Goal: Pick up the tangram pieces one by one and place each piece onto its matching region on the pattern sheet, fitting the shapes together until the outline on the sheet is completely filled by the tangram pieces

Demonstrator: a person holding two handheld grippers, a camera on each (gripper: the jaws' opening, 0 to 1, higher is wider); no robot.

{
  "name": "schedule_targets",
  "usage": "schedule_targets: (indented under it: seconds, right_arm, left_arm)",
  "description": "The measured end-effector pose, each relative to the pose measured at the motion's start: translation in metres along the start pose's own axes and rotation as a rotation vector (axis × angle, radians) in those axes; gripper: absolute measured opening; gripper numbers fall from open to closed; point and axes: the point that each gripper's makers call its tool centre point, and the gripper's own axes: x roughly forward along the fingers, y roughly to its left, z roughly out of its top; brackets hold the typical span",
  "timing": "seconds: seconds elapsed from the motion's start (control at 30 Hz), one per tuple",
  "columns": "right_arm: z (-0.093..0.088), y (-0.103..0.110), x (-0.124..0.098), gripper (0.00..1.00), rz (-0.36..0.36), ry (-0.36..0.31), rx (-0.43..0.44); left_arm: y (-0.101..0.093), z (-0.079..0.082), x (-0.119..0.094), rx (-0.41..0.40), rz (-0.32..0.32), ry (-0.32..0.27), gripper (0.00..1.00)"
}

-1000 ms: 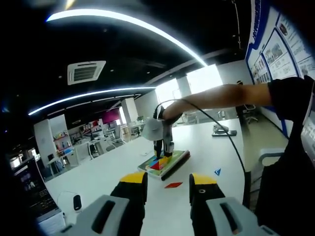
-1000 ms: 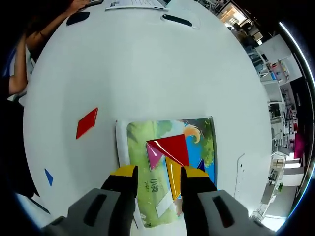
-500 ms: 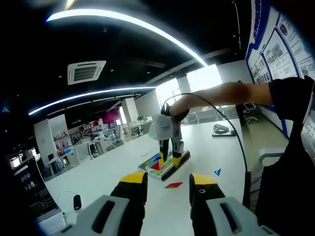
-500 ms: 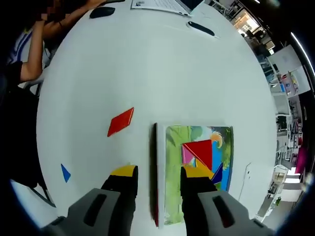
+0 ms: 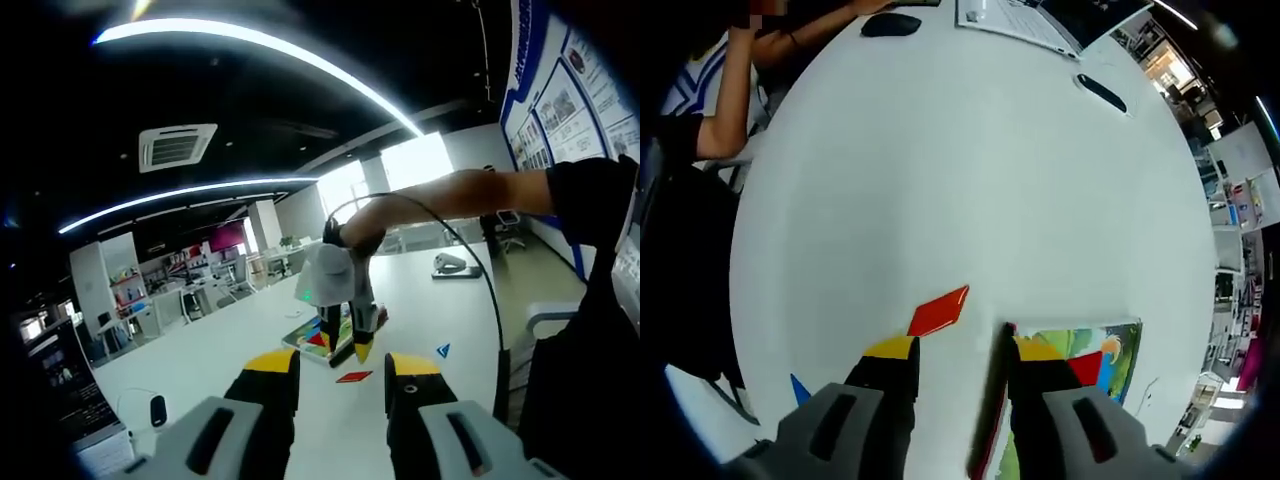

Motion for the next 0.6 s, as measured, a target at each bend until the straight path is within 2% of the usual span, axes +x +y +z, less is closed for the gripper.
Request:
schedule_targets:
  seconds: [0.27, 0.6]
  right_arm:
    - [0.009, 0.014, 0.013, 0.37, 0.031, 0.006, -0.029]
    - [0.004, 0.012, 0.022, 0.35, 0.038, 0.028, -0.025]
  left_arm:
    - [-0.001, 0.0, 0.0, -0.001, -0.002, -0.002, 0.35]
    - [-0.001, 0.001, 0.0, -0.001, -0.001, -0.003, 0.35]
